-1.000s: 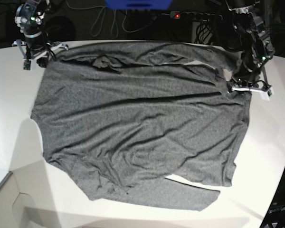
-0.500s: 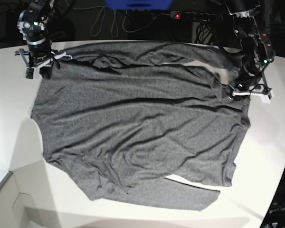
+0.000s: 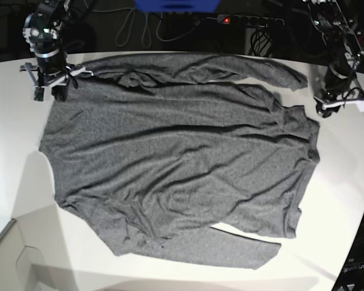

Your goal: Layout the t-shirt on the table in an organized manner, then fold the t-shirt properly

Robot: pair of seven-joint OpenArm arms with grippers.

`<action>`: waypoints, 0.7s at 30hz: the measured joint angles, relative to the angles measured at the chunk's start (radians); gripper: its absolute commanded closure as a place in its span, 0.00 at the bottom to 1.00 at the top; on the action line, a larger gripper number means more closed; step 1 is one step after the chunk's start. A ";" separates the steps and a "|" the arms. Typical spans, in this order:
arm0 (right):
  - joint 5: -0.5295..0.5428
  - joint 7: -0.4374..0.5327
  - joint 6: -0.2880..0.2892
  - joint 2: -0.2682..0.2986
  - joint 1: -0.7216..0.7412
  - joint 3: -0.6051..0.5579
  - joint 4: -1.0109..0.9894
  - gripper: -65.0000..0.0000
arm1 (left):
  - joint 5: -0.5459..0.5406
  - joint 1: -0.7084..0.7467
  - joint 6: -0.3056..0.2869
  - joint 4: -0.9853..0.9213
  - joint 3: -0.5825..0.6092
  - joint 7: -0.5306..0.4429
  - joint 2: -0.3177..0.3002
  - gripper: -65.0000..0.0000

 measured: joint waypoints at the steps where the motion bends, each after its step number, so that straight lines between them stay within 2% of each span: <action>1: 0.000 0.000 0.000 0.000 0.000 0.000 0.000 0.98 | 0.000 0.000 0.000 0.000 0.002 0.003 0.002 0.67; 4: 0.000 0.000 0.000 0.000 0.000 -0.013 0.000 0.98 | 0.002 0.000 0.000 0.000 0.009 0.002 0.002 0.67; 10: 0.000 0.003 0.000 0.000 -0.006 -0.016 0.000 0.98 | 0.009 -0.034 -0.002 -0.058 0.119 0.001 0.000 0.67; 16: 0.000 0.003 0.000 0.000 -0.005 -0.014 0.000 0.98 | 0.007 -0.063 -0.003 -0.109 0.132 -0.019 -0.004 0.67; 21: 0.000 0.003 0.000 0.000 -0.007 -0.008 0.000 0.98 | 0.115 -0.097 -0.011 -0.127 0.133 -0.020 -0.005 0.69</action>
